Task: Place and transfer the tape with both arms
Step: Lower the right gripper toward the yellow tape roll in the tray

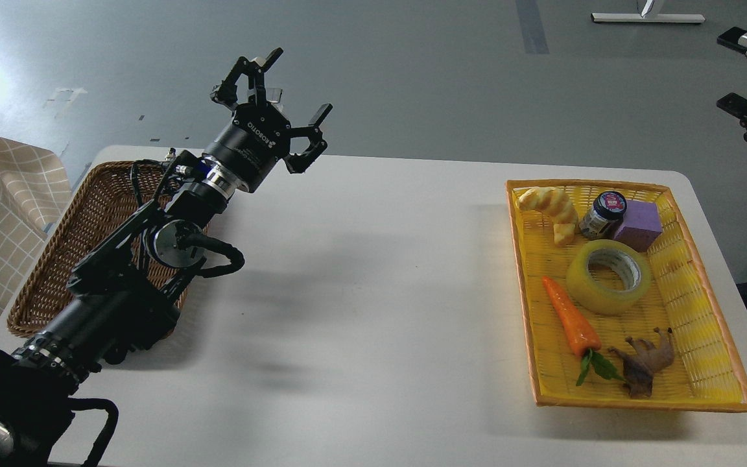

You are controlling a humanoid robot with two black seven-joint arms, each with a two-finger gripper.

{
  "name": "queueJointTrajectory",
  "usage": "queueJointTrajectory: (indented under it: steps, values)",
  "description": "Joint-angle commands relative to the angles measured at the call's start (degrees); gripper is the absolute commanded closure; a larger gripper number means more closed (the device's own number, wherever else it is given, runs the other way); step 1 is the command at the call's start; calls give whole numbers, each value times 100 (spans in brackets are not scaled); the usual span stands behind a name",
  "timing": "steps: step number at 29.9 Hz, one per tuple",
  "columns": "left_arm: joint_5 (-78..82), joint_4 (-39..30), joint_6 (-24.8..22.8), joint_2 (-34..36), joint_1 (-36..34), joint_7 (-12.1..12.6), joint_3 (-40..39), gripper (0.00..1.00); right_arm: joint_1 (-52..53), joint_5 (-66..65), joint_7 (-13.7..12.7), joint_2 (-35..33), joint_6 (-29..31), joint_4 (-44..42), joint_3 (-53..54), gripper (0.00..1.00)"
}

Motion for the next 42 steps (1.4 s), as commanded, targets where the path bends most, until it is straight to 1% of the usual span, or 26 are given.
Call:
queueJointTrajectory:
  steps: [1, 4, 6, 11, 16, 20, 35, 42]
  values:
    - [0, -9, 0, -3, -8, 8, -1, 0, -243, -840, -13, 1, -2, 282, -113, 0]
    - [0, -35, 0, 15, -17, 9, -1, 0, -453, -1280, -57, -17, -2, 484, -140, 0]
    - [0, -44, 0, 32, -9, 0, -1, 0, -796, -1578, -57, -95, -2, 625, -139, 0]
    - [0, -35, 0, 33, -8, 0, 8, 0, -1122, -1974, -48, -131, -2, 678, -411, 0]
    - [0, -35, 0, 33, -8, 0, -1, 0, -1122, -2405, -30, -140, -2, 678, -746, 0]
    - [0, -35, 0, 50, -8, 0, -1, 0, -1140, -2993, -13, -157, -2, 669, -948, 0]
    - [0, -35, 0, 68, -8, -9, -1, 0, -1131, -3636, -4, -96, -2, 608, -1801, 2]
    - [0, -35, 0, 76, 0, 0, -1, 0, -1131, -3969, -4, -26, -2, 432, -2169, 3]
